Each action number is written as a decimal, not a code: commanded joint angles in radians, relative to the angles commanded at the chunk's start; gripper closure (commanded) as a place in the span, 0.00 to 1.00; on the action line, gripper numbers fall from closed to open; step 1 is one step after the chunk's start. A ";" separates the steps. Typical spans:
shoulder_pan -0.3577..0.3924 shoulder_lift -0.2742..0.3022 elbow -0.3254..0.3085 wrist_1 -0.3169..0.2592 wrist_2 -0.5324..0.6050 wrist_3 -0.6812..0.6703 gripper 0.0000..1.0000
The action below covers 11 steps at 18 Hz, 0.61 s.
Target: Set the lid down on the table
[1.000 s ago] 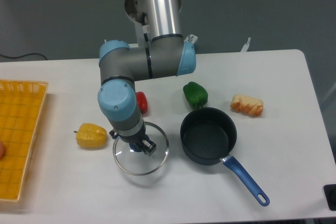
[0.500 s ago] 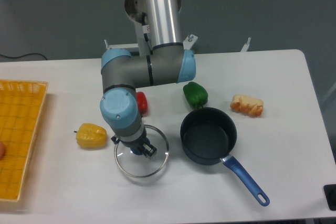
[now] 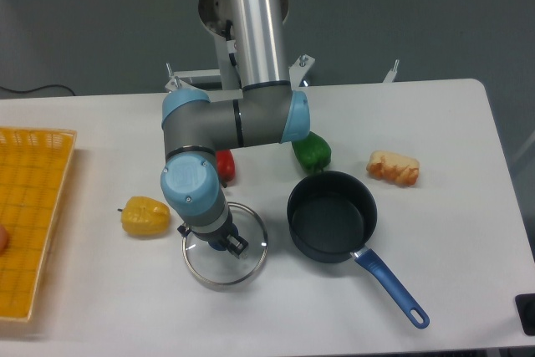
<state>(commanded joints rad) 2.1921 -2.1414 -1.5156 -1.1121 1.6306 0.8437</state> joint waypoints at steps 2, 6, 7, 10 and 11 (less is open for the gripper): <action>-0.002 -0.005 0.000 0.000 0.002 0.000 0.52; -0.002 -0.006 0.000 0.000 0.002 0.000 0.51; -0.002 -0.006 0.000 0.000 0.002 0.000 0.51; -0.002 -0.006 0.000 0.002 0.002 0.000 0.50; -0.002 -0.008 0.000 0.002 0.002 0.000 0.49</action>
<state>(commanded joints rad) 2.1905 -2.1491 -1.5156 -1.1106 1.6322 0.8437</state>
